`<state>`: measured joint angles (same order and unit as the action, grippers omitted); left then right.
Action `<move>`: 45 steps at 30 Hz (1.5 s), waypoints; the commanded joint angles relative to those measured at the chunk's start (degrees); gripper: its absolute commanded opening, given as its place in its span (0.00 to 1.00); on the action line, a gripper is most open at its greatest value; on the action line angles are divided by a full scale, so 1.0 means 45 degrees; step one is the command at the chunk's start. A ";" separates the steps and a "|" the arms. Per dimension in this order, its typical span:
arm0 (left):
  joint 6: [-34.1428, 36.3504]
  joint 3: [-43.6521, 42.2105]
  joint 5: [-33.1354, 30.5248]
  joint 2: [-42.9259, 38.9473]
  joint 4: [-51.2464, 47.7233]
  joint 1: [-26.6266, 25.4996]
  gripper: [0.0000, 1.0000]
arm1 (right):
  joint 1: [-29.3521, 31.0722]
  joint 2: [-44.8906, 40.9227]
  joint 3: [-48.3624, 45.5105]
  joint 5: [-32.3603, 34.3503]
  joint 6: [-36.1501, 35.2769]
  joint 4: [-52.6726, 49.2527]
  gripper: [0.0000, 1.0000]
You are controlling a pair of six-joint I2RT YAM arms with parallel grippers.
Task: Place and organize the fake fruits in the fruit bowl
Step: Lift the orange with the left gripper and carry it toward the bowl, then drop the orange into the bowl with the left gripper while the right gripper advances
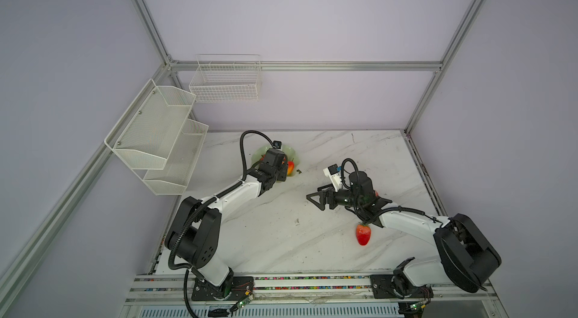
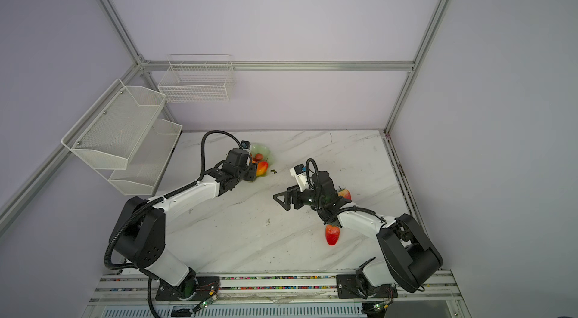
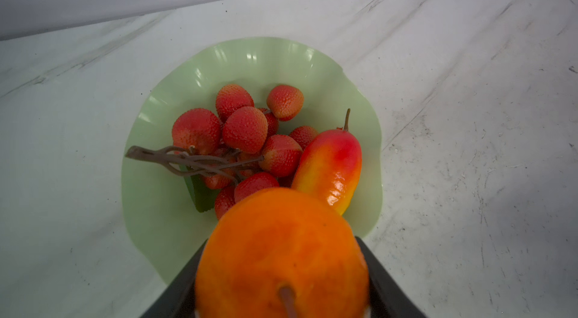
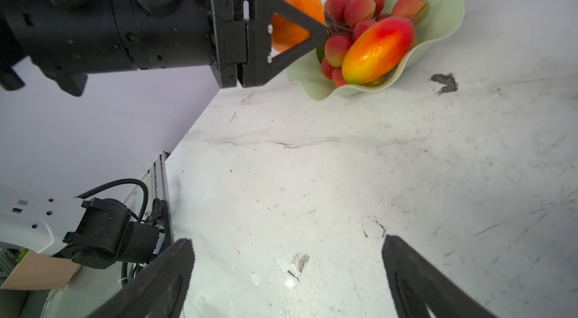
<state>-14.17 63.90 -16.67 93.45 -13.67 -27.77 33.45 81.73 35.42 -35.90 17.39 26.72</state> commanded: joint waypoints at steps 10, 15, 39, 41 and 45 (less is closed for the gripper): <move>-0.0546 0.0179 -0.0324 0.1102 -0.0227 0.0162 0.57 | 0.0027 -0.0605 -0.1528 0.1307 -0.0543 0.2740 0.97; -0.0550 0.0139 -0.0368 0.1308 -0.0136 0.0229 0.60 | 0.0028 -0.0609 -0.1608 0.1684 -0.0564 0.2716 0.97; 0.0198 -0.1068 0.0729 -0.1462 0.0500 0.0298 0.85 | -0.0071 -0.1758 -0.1030 0.4035 0.0429 -0.0939 0.97; 0.0240 -0.1601 0.1457 -0.2476 0.0531 0.0172 0.86 | -0.0051 -0.2794 -0.0795 0.5815 0.1461 -0.3444 0.97; 0.0357 -0.2990 0.3023 -0.4748 0.0682 -0.0866 0.87 | -0.0014 -0.5409 -0.0543 0.9037 0.3582 -0.8421 0.97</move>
<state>-13.87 55.18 -10.00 77.45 -12.67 -28.27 33.39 63.31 31.27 -9.50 25.19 9.41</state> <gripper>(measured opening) 0.868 0.975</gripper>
